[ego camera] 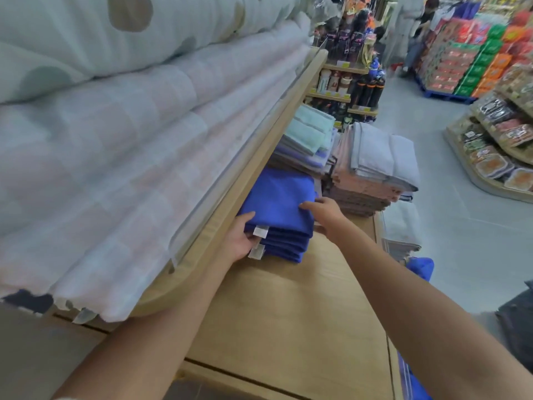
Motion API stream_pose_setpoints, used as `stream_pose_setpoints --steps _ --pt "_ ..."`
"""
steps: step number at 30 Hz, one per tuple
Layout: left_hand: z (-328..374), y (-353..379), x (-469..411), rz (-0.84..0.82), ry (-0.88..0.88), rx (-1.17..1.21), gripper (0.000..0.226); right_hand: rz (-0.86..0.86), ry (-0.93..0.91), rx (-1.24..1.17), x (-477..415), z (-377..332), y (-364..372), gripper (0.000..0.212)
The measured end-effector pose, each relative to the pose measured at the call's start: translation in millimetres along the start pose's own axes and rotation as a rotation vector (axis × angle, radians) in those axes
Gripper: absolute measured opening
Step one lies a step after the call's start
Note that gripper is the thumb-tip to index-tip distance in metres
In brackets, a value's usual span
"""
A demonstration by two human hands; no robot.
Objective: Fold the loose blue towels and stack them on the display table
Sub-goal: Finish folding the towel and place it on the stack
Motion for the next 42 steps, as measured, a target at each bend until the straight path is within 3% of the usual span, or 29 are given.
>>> stream_pose_setpoints --steps 4,8,10,13,15,17,20,23,26,30,35,38,42 --pt "3 -1 -3 -0.027 0.058 -0.016 0.006 -0.008 -0.044 -0.036 6 7 -7 0.022" --pt "8 -6 3 0.066 0.164 -0.045 0.007 -0.051 -0.026 -0.051 15 19 -13 0.028" --pt "10 -20 16 0.199 0.342 -0.277 0.018 -0.054 -0.035 -0.032 23 20 -23 0.034" --pt "2 -34 56 0.376 0.727 -0.780 0.045 -0.049 -0.117 0.036 44 26 -55 0.024" --pt "-15 -21 82 0.362 1.046 -1.102 0.053 -0.029 -0.184 0.075 60 34 -87 0.017" --pt "-48 1 91 0.204 1.182 -1.371 0.053 0.038 -0.245 0.104 75 43 -127 0.011" --pt "-101 29 85 -0.064 1.130 -1.616 0.045 0.195 -0.326 0.143 97 61 -191 0.014" --pt "-147 55 70 -0.204 1.009 -1.869 0.050 0.369 -0.279 0.248 111 103 -252 0.020" --pt "-174 67 56 -0.174 0.930 -2.159 0.060 0.397 -0.038 0.303 111 176 -294 0.019" --pt "-180 66 53 -0.142 0.948 -2.205 0.061 0.324 0.230 0.247 116 261 -297 0.053" --pt "-179 69 57 -0.117 0.969 -2.216 0.060 0.496 0.060 0.419 121 258 -302 0.072" --pt "-178 71 59 -0.119 0.962 -2.218 0.061 0.455 0.050 0.510 114 260 -302 0.059" --pt "-176 72 61 -0.120 0.972 -2.172 0.061 0.459 0.112 0.850 113 253 -310 0.009"
Point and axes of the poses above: each hand's wrist, its own x-axis away from the middle knuckle, its own y-axis out of the palm, z = x × y, the point moved 9 cm from there along -x, towards the middle knuckle, and after that the axes turned 9 degrees about -x, right-handed, at the moved point
